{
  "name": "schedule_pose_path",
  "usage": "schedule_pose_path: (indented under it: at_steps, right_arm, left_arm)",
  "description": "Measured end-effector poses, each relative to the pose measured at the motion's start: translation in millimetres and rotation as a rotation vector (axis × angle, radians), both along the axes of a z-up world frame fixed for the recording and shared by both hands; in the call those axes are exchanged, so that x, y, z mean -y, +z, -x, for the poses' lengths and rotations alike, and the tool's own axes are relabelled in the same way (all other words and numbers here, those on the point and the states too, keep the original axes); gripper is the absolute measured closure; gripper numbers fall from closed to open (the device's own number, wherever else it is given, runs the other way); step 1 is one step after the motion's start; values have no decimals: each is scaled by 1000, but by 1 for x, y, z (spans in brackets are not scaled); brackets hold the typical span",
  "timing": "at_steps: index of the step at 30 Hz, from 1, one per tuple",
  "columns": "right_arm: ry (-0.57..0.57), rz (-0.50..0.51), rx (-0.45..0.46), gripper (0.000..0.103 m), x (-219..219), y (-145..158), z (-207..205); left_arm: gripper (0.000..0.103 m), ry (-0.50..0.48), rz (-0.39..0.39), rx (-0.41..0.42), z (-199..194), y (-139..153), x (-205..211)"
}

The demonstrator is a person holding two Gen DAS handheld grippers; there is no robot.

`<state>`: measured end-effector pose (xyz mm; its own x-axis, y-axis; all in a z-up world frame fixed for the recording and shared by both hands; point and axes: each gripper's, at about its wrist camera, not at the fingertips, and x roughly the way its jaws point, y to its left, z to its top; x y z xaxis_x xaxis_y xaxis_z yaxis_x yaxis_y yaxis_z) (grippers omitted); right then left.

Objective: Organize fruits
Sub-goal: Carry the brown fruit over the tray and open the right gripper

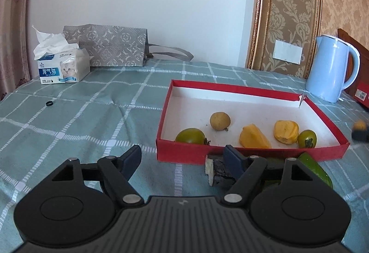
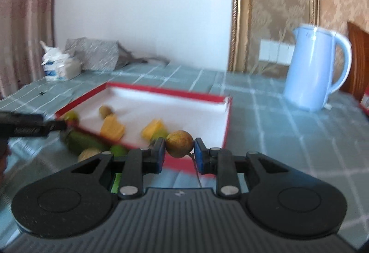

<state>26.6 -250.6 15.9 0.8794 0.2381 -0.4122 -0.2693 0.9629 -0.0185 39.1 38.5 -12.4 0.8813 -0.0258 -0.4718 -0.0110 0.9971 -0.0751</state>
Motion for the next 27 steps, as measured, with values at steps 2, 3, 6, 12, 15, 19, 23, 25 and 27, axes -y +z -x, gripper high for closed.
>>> schedule_pose_path:
  at_steps: [2, 3, 6, 12, 15, 19, 23, 25, 27]
  right_arm:
    - [-17, 12, 1, 77, -1, 2, -15]
    - [-26, 18, -4, 77, -1, 1, -25]
    - [-47, 33, -17, 77, -4, -3, -52]
    - [-63, 65, -36, 78, -13, -14, -80]
    - [-70, 78, -38, 78, -16, -17, -89]
    - [-90, 79, -46, 54, -18, -19, -99]
    - [-118, 45, 34, 18, -10, -14, -80]
    - [-123, -18, 63, 17, -2, -8, -64]
    - [-90, -100, 74, 14, 7, -3, -46]
  left_arm:
    - [22, 5, -1, -2, 0, 0, 0]
    - [22, 5, 5, -4, -1, 0, -1]
    - [22, 4, 17, -9, -2, 0, -3]
    - [20, 6, 25, -12, -4, -1, -4]
    - [20, 8, 28, -12, -4, -1, -4]
    - [19, 9, 34, -15, -5, -1, -5]
    - [19, 9, 35, -15, -4, -2, -5]
    - [19, 8, 34, -15, -4, -2, -5]
    - [19, 9, 32, -14, -4, -2, -5]
